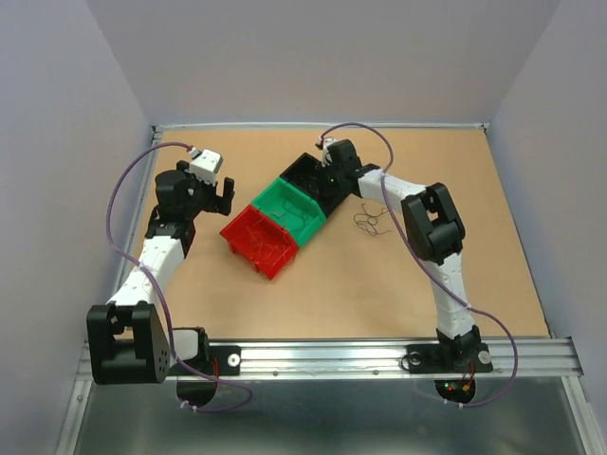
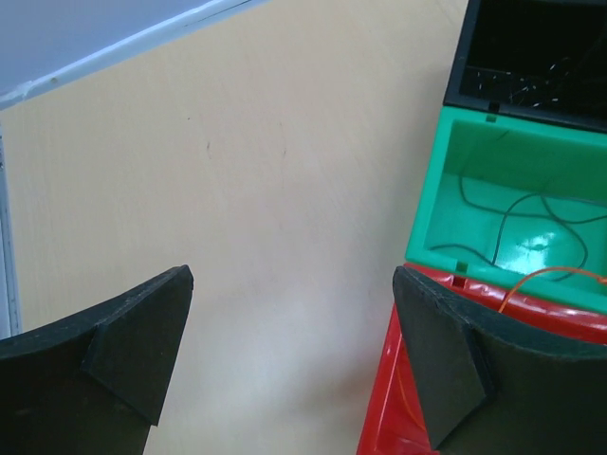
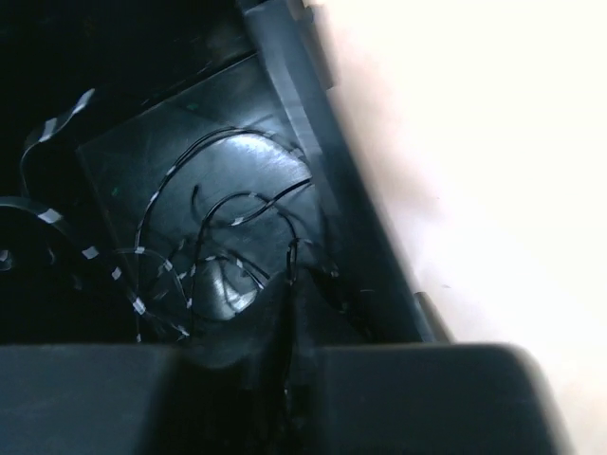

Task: Untangle the cables

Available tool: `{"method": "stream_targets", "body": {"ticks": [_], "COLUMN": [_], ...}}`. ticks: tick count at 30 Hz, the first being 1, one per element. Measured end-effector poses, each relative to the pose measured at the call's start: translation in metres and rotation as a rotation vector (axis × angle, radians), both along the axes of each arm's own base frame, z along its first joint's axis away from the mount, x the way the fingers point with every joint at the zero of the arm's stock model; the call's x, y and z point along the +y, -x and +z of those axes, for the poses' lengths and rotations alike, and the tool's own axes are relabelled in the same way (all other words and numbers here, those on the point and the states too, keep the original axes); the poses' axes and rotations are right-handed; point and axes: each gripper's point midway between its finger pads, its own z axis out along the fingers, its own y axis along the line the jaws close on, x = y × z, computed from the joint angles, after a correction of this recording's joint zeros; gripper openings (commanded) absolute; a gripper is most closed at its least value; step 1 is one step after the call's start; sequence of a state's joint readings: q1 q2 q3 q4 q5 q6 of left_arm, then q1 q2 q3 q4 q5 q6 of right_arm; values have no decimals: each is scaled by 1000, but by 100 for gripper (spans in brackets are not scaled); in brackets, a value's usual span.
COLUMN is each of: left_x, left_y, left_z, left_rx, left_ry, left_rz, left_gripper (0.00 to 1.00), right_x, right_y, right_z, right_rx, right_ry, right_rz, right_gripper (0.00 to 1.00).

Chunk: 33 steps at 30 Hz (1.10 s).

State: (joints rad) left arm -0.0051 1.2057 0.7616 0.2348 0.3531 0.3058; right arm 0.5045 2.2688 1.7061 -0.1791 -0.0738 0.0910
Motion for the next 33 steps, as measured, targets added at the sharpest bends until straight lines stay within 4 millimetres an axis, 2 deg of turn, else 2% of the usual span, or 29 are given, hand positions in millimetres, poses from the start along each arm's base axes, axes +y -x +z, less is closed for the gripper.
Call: {"method": "stream_targets", "body": {"ticks": [3, 9, 14, 21, 24, 28, 33], "left_x": [1, 1, 2, 1, 1, 1, 0], "left_y": [-1, -2, -2, -2, -1, -1, -1], "left_z": [-4, -6, -6, -6, -6, -6, -6], "left_rx": [11, 16, 17, 17, 17, 17, 17], "left_ry": [-1, -3, -3, -3, -3, -2, -1], "left_rz": [3, 8, 9, 7, 6, 5, -1], "left_gripper": [99, 99, 99, 99, 99, 99, 99], "right_x": [0, 16, 27, 25, 24, 16, 2], "right_y": [-1, -2, -5, -6, -5, 2, 16], "right_z": [4, 22, 37, 37, 45, 72, 125], "right_rx": [11, -3, -25, -19, -28, -60, -143], "right_ry": [-13, -41, -69, -70, -72, -79, -109], "right_rz": [6, 32, 36, 17, 9, -7, -28], "right_gripper": [32, 33, 54, 71, 79, 86, 89]}}
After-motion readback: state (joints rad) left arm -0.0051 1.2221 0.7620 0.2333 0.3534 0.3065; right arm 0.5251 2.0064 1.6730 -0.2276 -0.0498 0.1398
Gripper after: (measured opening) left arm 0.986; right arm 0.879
